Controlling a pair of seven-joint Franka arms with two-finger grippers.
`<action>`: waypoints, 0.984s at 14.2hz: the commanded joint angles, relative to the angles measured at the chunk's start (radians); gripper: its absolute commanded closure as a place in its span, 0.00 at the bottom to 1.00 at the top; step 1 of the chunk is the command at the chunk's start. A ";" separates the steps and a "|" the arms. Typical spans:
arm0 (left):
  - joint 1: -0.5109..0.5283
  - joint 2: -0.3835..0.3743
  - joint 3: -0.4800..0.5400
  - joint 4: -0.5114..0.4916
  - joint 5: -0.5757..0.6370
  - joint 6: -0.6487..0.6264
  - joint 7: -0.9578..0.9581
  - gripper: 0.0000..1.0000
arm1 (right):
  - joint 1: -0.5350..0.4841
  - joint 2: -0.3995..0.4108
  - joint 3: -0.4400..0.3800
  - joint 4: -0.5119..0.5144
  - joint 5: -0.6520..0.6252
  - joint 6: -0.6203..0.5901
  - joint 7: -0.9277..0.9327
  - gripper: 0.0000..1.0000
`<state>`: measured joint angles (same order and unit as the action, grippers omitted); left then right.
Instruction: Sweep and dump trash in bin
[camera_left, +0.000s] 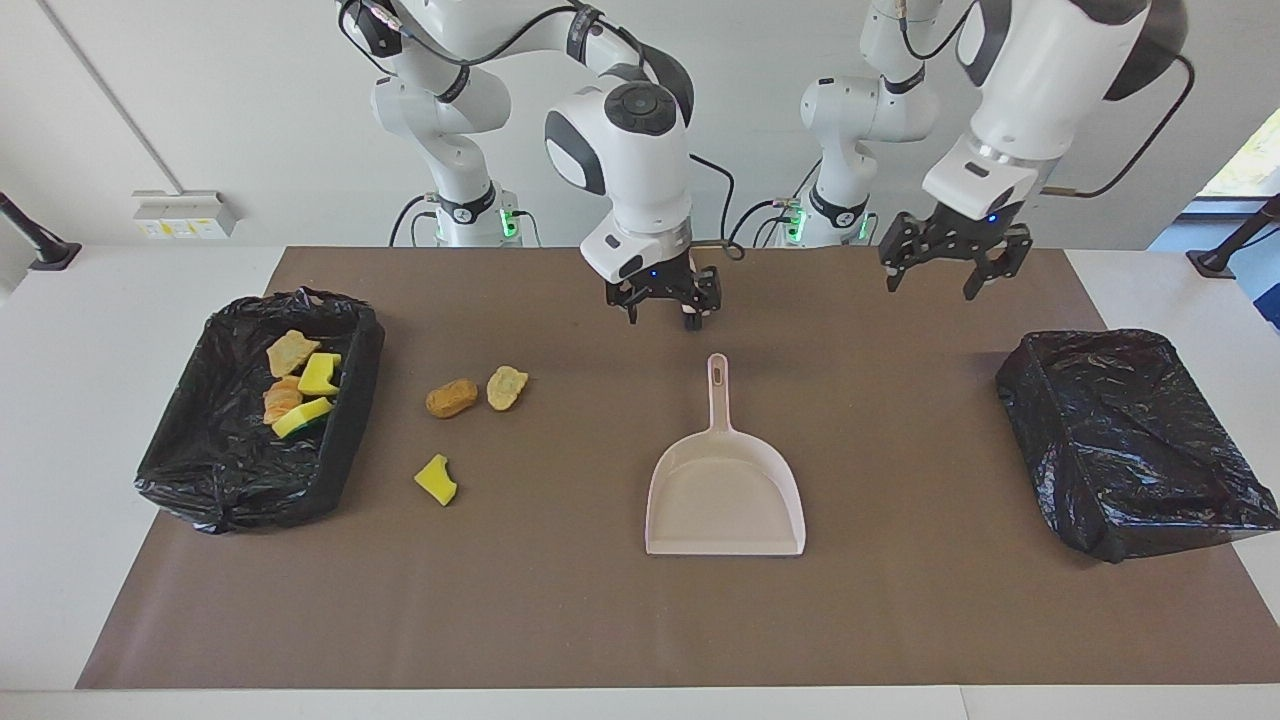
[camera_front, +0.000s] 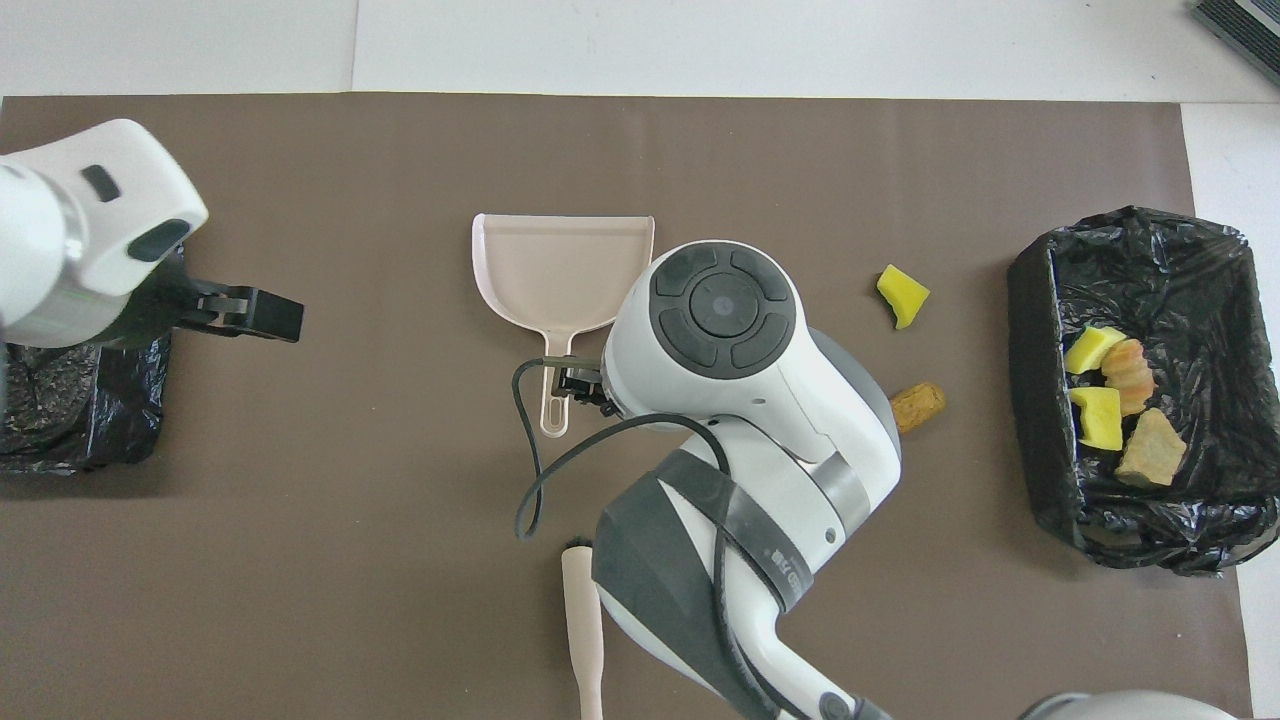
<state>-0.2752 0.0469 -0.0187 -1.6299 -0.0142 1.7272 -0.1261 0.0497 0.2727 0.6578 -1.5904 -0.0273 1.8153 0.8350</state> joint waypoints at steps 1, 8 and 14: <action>-0.080 0.074 0.014 -0.021 0.008 0.112 -0.114 0.00 | -0.021 -0.211 0.006 -0.228 0.172 -0.005 -0.097 0.00; -0.260 0.304 0.014 -0.051 0.013 0.372 -0.351 0.00 | 0.030 -0.753 0.074 -0.776 0.705 0.087 -0.311 0.00; -0.294 0.307 0.014 -0.159 0.013 0.439 -0.359 0.00 | 0.032 -0.721 0.223 -0.853 0.715 0.254 -0.271 0.00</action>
<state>-0.5529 0.3795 -0.0213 -1.7492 -0.0136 2.1399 -0.4702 0.0904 -0.4648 0.8520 -2.4195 0.6625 2.0113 0.5681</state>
